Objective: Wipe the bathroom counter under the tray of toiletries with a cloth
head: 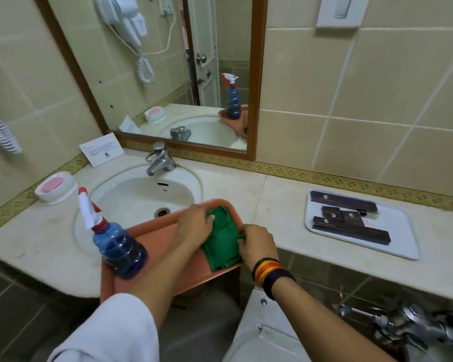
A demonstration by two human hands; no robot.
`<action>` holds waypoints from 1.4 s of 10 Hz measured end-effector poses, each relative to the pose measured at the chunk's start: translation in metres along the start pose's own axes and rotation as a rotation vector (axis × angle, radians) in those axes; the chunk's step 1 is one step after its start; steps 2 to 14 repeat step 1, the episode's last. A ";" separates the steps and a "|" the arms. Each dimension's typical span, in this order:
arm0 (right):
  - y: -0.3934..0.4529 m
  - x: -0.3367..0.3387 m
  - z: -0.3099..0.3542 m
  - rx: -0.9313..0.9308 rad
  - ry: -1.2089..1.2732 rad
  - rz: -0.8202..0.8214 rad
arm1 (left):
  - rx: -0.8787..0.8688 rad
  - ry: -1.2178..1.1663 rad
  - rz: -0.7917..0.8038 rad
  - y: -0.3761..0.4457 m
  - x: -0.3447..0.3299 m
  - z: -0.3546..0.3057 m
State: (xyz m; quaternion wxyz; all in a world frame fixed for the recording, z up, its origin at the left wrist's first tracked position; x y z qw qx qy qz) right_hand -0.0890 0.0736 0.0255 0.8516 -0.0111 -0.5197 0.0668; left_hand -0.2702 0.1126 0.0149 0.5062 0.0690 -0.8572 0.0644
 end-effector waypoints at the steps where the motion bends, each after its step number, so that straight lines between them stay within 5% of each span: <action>1: -0.020 0.020 0.016 0.155 -0.122 -0.143 | -0.222 0.251 -0.104 -0.014 0.019 -0.034; 14: -0.020 0.020 0.016 0.155 -0.122 -0.143 | -0.222 0.251 -0.104 -0.014 0.019 -0.034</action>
Point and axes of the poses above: each hand's wrist, its own y-axis towards the middle knuckle, its own x-axis out of the back of the hand, z = x × y, the point moved 10 cm from there along y, towards the middle knuckle, and after that the axes turned 3 degrees about -y, right-handed, at the moved point
